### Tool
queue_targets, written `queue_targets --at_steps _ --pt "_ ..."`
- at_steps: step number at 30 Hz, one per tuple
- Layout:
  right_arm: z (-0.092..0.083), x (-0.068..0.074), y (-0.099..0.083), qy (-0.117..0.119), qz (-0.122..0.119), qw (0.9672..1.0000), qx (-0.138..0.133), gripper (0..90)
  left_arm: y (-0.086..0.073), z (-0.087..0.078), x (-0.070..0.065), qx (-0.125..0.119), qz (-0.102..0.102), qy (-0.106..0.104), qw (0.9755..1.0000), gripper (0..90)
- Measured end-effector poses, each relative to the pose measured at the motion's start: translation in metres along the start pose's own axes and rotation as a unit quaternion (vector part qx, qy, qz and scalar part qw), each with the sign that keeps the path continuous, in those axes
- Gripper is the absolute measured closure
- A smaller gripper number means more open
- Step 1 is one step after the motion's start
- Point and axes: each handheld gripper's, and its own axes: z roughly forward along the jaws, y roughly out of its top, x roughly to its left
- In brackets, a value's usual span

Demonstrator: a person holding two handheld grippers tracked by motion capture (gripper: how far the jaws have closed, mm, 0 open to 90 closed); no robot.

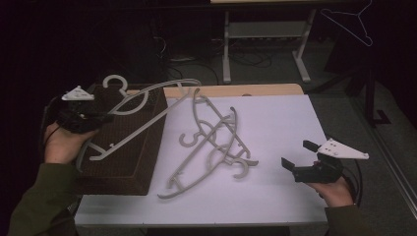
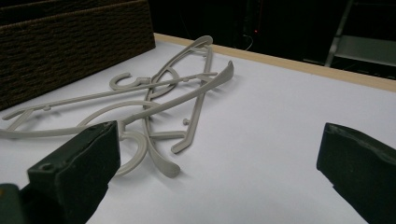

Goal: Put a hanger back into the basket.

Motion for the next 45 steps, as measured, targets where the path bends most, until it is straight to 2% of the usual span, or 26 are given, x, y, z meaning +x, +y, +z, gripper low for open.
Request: queue_targets --at_steps 3,10,15,19,28,41,45 --pt "0.000 0.000 0.000 0.000 0.001 1.0000 0.001 0.0 -0.009 -0.008 0.014 0.004 -0.011 0.016 0.9998 82.2" --pt "0.000 0.000 0.000 -0.002 0.001 1.0000 0.001 0.0 -0.029 -0.020 0.040 0.017 -0.021 0.053 0.9982 82.2" --pt "0.000 0.001 0.000 -0.002 0.002 1.0000 0.002 0.0 -0.042 -0.025 0.055 0.028 -0.029 0.074 0.9964 82.2" --pt "0.001 0.001 0.000 -0.003 0.002 1.0000 0.002 0.0 -0.050 -0.023 0.065 0.033 -0.036 0.081 0.9955 82.2" --pt "0.002 0.001 -0.001 -0.003 0.003 1.0000 0.003 0.0 -0.057 -0.002 0.073 0.048 -0.028 0.084 0.9950 82.2" --pt "0.001 0.001 -0.002 -0.004 0.003 1.0000 0.004 0.0 -0.059 0.025 0.070 0.069 -0.007 0.083 0.9941 82.1" --pt "0.001 0.001 -0.002 -0.003 0.003 1.0000 0.004 0.0 -0.062 0.033 0.071 0.075 -0.010 0.083 0.9937 82.1"
